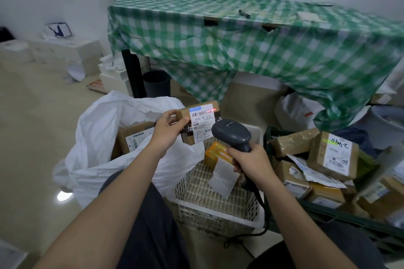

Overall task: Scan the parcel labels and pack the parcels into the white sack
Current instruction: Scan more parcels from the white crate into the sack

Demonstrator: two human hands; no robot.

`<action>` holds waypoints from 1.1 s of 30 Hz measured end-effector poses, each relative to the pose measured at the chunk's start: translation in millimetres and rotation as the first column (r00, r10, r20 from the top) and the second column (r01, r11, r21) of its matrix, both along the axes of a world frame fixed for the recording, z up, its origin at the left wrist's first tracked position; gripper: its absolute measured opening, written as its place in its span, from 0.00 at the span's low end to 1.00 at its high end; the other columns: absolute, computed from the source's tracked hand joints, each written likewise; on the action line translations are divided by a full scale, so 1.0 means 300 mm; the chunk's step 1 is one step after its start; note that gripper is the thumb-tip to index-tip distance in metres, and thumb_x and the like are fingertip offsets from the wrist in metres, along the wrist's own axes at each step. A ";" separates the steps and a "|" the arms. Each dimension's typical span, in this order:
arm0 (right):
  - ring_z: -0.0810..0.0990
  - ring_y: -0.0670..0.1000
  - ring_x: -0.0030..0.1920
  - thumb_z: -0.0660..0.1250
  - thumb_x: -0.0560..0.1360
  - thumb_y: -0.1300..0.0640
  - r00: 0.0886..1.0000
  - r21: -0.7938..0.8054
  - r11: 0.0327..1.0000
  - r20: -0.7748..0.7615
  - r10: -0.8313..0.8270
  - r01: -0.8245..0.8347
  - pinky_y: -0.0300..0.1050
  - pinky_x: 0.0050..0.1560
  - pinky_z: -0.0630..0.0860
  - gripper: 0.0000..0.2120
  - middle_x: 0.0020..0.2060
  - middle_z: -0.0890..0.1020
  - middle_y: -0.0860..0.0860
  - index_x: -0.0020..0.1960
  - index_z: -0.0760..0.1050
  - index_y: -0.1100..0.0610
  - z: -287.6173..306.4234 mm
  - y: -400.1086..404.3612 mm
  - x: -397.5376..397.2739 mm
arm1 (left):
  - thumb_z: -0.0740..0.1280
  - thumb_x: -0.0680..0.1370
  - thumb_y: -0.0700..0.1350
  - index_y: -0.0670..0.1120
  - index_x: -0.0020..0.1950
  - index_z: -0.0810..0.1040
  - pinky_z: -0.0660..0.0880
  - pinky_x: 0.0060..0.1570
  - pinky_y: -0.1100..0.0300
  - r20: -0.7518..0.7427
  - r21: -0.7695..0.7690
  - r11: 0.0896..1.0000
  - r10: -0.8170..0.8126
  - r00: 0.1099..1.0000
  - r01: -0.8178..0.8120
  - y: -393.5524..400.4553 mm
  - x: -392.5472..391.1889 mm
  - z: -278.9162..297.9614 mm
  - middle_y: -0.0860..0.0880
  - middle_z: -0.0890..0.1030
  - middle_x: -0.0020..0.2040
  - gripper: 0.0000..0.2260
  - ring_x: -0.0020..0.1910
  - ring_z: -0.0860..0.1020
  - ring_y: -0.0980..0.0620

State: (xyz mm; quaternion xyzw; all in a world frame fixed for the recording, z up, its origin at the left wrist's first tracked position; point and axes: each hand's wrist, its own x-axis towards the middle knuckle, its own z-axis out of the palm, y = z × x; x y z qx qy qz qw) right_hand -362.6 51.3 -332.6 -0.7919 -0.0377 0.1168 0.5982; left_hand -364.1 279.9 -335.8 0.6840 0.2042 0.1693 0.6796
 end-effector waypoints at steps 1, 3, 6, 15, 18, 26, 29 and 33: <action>0.75 0.50 0.26 0.71 0.70 0.60 1.000 0.028 1.000 -0.003 -0.002 0.002 0.43 0.31 0.72 0.09 0.26 0.77 0.57 0.33 0.76 0.61 0.000 0.012 0.003 | 0.71 0.76 0.45 0.47 0.64 0.71 0.77 0.56 0.55 0.003 0.008 1.000 0.010 1.000 -0.010 0.006 -0.007 0.006 0.49 0.78 0.59 0.18 0.57 0.78 0.51; 0.75 0.49 0.26 0.74 0.70 0.59 1.000 0.094 0.995 -0.013 -0.024 0.025 0.43 0.31 0.73 0.09 0.28 0.78 0.57 0.37 0.78 0.62 -0.002 0.046 0.017 | 0.70 0.76 0.45 0.48 0.64 0.71 0.78 0.54 0.55 0.012 0.032 0.998 0.051 0.999 -0.052 0.032 -0.022 0.023 0.50 0.78 0.57 0.18 0.55 0.78 0.52; 0.74 0.48 0.24 0.75 0.70 0.57 0.997 0.157 0.985 -0.042 -0.070 0.076 0.43 0.31 0.72 0.09 0.29 0.79 0.56 0.40 0.78 0.62 -0.014 0.123 0.062 | 0.70 0.77 0.43 0.49 0.62 0.71 0.78 0.47 0.61 0.073 0.063 0.985 0.155 0.985 -0.159 0.121 -0.061 0.064 0.54 0.77 0.52 0.15 0.49 0.78 0.60; 0.74 0.48 0.22 0.73 0.72 0.60 0.994 0.056 0.998 -0.108 -0.002 0.009 0.45 0.31 0.71 0.07 0.25 0.78 0.52 0.39 0.77 0.63 -0.130 0.339 0.211 | 0.71 0.75 0.44 0.47 0.76 0.59 0.71 0.63 0.48 -0.151 0.644 0.755 0.285 0.946 -0.125 0.488 -0.054 0.021 0.45 0.73 0.68 0.33 0.65 0.73 0.45; 0.74 0.47 0.22 0.74 0.71 0.60 0.990 0.011 1.000 -0.142 0.021 -0.020 0.45 0.32 0.71 0.08 0.24 0.78 0.51 0.38 0.78 0.63 -0.179 0.350 0.242 | 0.71 0.75 0.45 0.47 0.76 0.61 0.67 0.67 0.49 -0.241 0.693 0.719 0.297 0.924 -0.051 0.530 -0.024 -0.013 0.45 0.68 0.73 0.32 0.70 0.67 0.44; 0.72 0.50 0.23 0.72 0.72 0.63 0.978 -0.005 1.000 -0.208 -0.020 0.019 0.42 0.28 0.70 0.09 0.22 0.77 0.53 0.35 0.76 0.64 -0.246 0.271 0.266 | 0.67 0.78 0.44 0.47 0.66 0.74 0.69 0.54 0.60 -0.241 0.574 0.819 0.188 0.952 -0.017 0.429 0.042 -0.051 0.49 0.75 0.65 0.16 0.62 0.73 0.49; 0.73 0.51 0.26 0.72 0.73 0.62 0.958 -0.004 0.995 -0.269 -0.101 0.103 0.42 0.27 0.71 0.08 0.30 0.79 0.58 0.42 0.78 0.68 -0.267 0.202 0.289 | 0.67 0.78 0.43 0.46 0.63 0.77 0.73 0.55 0.58 -0.208 0.528 0.848 0.073 0.975 0.049 0.319 0.095 -0.064 0.47 0.79 0.60 0.13 0.58 0.77 0.50; 0.73 0.51 0.26 0.71 0.74 0.62 0.929 -0.057 0.974 -0.292 -0.227 0.220 0.35 0.21 0.69 0.08 0.29 0.77 0.57 0.44 0.78 0.68 -0.312 0.069 0.321 | 0.68 0.78 0.44 0.46 0.62 0.77 0.69 0.58 0.63 -0.200 0.539 0.809 -0.148 0.969 0.235 0.121 0.202 -0.131 0.50 0.78 0.62 0.12 0.60 0.74 0.54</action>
